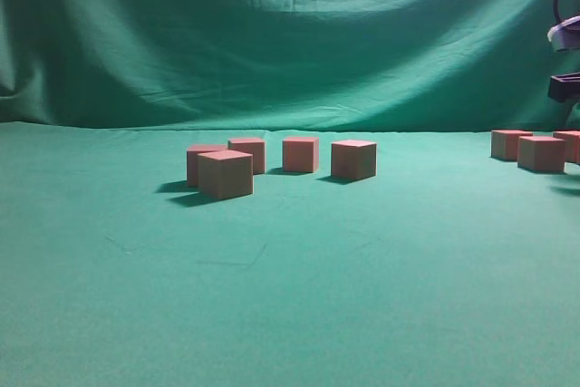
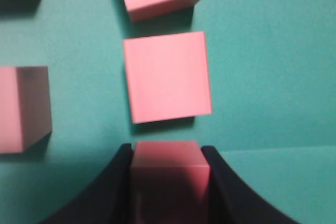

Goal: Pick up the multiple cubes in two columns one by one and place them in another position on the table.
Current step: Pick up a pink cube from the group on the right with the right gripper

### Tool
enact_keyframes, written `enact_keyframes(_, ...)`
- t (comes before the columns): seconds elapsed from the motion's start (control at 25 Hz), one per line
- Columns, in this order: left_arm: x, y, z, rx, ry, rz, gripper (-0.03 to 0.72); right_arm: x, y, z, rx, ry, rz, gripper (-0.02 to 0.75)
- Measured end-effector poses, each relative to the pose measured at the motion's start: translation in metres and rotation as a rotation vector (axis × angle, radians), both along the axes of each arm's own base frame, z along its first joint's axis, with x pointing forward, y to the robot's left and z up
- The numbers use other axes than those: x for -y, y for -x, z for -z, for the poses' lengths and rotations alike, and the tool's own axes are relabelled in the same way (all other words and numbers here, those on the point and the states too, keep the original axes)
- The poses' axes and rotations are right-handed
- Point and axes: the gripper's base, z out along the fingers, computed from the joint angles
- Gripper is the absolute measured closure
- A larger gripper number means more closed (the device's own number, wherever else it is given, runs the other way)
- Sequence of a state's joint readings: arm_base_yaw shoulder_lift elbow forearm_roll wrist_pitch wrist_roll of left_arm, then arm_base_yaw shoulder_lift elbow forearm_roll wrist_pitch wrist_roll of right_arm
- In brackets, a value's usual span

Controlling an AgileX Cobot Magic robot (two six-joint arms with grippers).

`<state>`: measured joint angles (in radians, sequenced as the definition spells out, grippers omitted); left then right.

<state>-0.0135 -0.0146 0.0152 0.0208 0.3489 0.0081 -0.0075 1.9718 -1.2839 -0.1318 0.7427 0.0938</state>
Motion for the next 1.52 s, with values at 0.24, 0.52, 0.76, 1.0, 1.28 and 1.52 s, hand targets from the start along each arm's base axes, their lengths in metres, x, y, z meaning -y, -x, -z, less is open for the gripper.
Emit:
enact_keyframes(0.24, 0.000, 0.000, 0.000, 0.000, 0.000, 0.000, 0.688, 0.001, 0.009, -0.032, -0.032, 0.005, 0.035, 0.479)
enact_keyframes(0.52, 0.000, 0.000, 0.000, 0.000, 0.000, 0.000, 0.688, -0.024, 0.041, -0.136, 0.152, -0.043, -0.002, 0.479)
enact_keyframes(0.76, 0.000, 0.000, 0.000, 0.000, 0.000, 0.000, 0.688, -0.097, 0.081, -0.174, 0.180, -0.106, -0.271, 0.479)
enact_keyframes(1.0, 0.000, 0.000, 0.000, 0.000, 0.000, 0.000, 0.688, -0.170, 0.112, -0.170, 0.141, -0.095, -0.622, 0.479)
enact_keyframes(1.28, 0.000, 0.000, 0.000, 0.000, 0.000, 0.000, 0.688, -0.242, 0.129, -0.142, 0.166, -0.061, -1.005, 0.479)
enact_keyframes(1.52, 0.000, 0.000, 0.000, 0.000, 0.000, 0.000, 0.688, -0.270, 0.119, -0.098, 0.121, -0.007, -1.127, 0.479)
